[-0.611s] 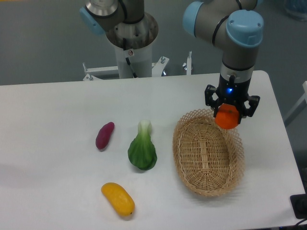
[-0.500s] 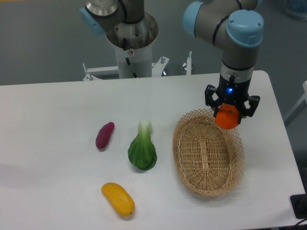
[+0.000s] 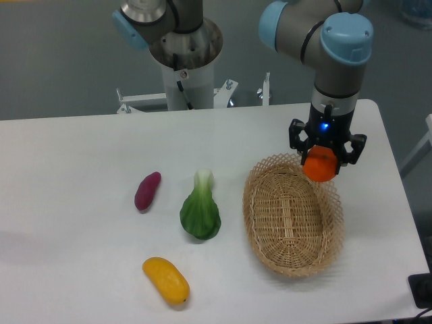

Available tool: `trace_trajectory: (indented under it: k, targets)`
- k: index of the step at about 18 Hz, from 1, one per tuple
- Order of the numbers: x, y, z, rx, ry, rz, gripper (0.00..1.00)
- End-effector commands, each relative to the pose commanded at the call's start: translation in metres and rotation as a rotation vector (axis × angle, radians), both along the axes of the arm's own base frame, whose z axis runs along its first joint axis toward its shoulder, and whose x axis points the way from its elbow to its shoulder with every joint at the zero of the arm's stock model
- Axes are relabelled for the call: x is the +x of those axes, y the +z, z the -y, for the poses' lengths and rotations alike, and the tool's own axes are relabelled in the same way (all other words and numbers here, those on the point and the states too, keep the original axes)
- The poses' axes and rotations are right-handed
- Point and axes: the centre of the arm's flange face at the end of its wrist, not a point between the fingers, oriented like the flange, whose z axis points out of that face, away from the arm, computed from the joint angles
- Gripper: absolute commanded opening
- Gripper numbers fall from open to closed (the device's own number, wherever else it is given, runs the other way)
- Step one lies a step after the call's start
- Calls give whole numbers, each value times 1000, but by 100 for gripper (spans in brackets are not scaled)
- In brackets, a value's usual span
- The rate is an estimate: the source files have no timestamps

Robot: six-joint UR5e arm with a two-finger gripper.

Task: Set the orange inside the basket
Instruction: 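Lift the held orange upward with the gripper, away from the basket rim, then move the orange over the basket and lower it inside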

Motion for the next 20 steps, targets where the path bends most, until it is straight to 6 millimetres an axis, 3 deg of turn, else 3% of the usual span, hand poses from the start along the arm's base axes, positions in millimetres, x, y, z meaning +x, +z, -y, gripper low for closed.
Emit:
trace_trajectory:
  k: [9, 15, 17, 20]
  targets:
    - [-16, -7, 37, -32, -56, 6, 64]
    - [-49, -55, 17, 73, 133, 20, 64]
    - [-48, -64, 14, 78, 161, 44, 64]
    - [-32, -96, -5, 62, 208, 110, 64]
